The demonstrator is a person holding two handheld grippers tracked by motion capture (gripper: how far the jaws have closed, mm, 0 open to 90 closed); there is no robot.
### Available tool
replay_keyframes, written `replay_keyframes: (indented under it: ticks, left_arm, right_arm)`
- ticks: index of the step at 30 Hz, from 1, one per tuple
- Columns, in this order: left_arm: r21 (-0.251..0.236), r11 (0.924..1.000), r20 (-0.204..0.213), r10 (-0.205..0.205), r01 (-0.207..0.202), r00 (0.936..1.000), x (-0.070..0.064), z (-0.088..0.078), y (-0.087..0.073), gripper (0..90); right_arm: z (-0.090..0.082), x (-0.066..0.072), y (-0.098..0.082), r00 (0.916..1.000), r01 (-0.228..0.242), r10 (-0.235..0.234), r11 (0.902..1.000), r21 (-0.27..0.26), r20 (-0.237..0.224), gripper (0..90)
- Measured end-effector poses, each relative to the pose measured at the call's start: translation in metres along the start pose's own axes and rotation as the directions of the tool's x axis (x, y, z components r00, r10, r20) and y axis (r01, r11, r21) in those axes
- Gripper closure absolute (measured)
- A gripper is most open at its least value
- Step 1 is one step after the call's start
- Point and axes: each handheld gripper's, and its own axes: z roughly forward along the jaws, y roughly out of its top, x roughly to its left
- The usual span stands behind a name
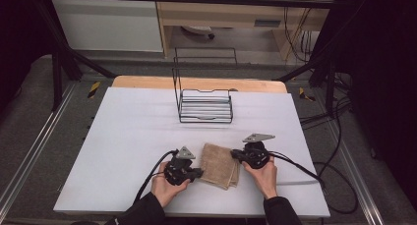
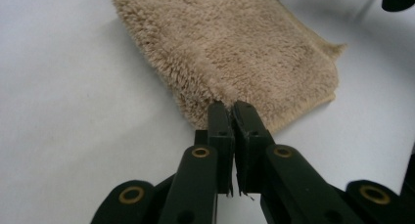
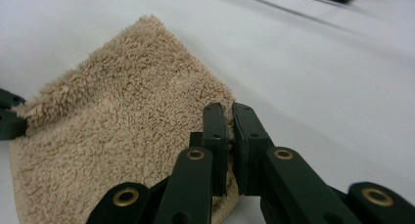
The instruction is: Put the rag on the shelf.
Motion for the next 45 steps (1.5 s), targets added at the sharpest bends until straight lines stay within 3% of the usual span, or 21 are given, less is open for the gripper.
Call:
replay_keyframes:
  ticks: [5, 10, 13, 15, 17, 19, 21, 22, 23, 25, 29, 38, 43, 45]
  left_arm:
    - [0.0, 0.9999, -0.019, -0.017, 0.017, 0.9997, -0.006, -0.012, -0.014, 86.5]
    - [-0.02, 0.9991, -0.036, -0.038, 0.037, 0.9987, -0.007, -0.017, -0.022, 84.0]
    - [-0.022, 0.9994, -0.033, -0.027, 0.026, 0.9991, -0.004, -0.016, -0.022, 80.0]
    - [-0.028, 0.9994, -0.034, -0.02, 0.019, 0.9992, -0.004, -0.017, -0.021, 70.2]
    - [-0.039, 0.9992, -0.037, -0.006, 0.004, 0.9993, -0.002, -0.019, -0.019, 66.8]
    - [-0.046, 0.9989, -0.051, 0.011, -0.013, 0.9987, 0.001, -0.022, -0.016, 52.8]
    - [-0.056, 0.9983, -0.063, 0.012, -0.016, 0.9979, 0.005, -0.025, -0.013, 44.5]
    - [-0.058, 0.9981, -0.07, 0.014, -0.018, 0.9974, 0.008, -0.025, -0.011, 44.5]
    - [-0.062, 0.9979, -0.074, 0.016, -0.02, 0.9972, 0.011, -0.026, -0.009, 35.1]
    - [-0.061, 0.9979, -0.083, 0.016, -0.021, 0.9964, 0.017, -0.026, -0.004, 27.0]
    - [-0.05, 0.9986, -0.092, 0.012, -0.017, 0.9957, 0.028, -0.024, 0.006, 16.8]
    - [-0.055, 0.9982, -0.134, 0.017, -0.024, 0.9909, 0.043, -0.011, 0.024, 12.6]
    - [-0.052, 0.998, -0.148, -0.044, 0.036, 0.9881, 0.055, 0.001, 0.03, 23.2]
    - [-0.058, 0.9956, -0.126, -0.081, 0.074, 0.9888, 0.059, 0.005, 0.031, 30.5]
  right_arm:
    - [0.014, 0.013, 0.013, 0.9971, 0.051, -0.052, 0.9986, -0.013, -0.055, 85.3]
    - [0.028, 0.019, 0.016, 0.995, 0.075, -0.074, 0.9972, 0.001, -0.067, 84.1]
    - [0.03, 0.017, 0.015, 0.9947, 0.086, -0.086, 0.9963, 0.0, -0.057, 81.1]
    - [0.025, 0.017, 0.016, 0.9936, 0.102, -0.102, 0.9946, -0.019, -0.048, 71.3]
    - [0.022, 0.017, 0.016, 0.9936, 0.099, -0.1, 0.9946, -0.031, -0.052, 68.8]
    - [0.012, 0.015, 0.016, 0.9938, 0.09, -0.094, 0.9938, -0.066, -0.06, 60.0]
    - [0.003, 0.014, 0.015, 0.9934, 0.098, -0.101, 0.9929, -0.068, -0.054, 54.4]
    - [0.003, 0.014, 0.015, 0.9934, 0.098, -0.101, 0.9929, -0.068, -0.054, 54.4]
    - [-0.004, 0.013, 0.012, 0.9938, 0.087, -0.093, 0.9928, -0.082, -0.061, 46.8]
    - [-0.011, 0.011, 0.007, 0.995, 0.071, -0.078, 0.9925, -0.099, -0.063, 41.0]
    - [-0.02, 0.007, -0.001, 0.9968, 0.056, -0.062, 0.9913, -0.119, -0.051, 31.9]
    - [-0.036, -0.004, -0.025, 0.9995, 0.013, -0.017, 0.9919, -0.126, -0.026, 14.1]
    - [-0.04, -0.01, -0.032, 0.9997, -0.014, 0.011, 0.9926, -0.12, -0.021, 9.0]
    - [-0.041, -0.01, -0.033, 0.9997, -0.02, 0.018, 0.9931, -0.115, -0.018, 8.3]
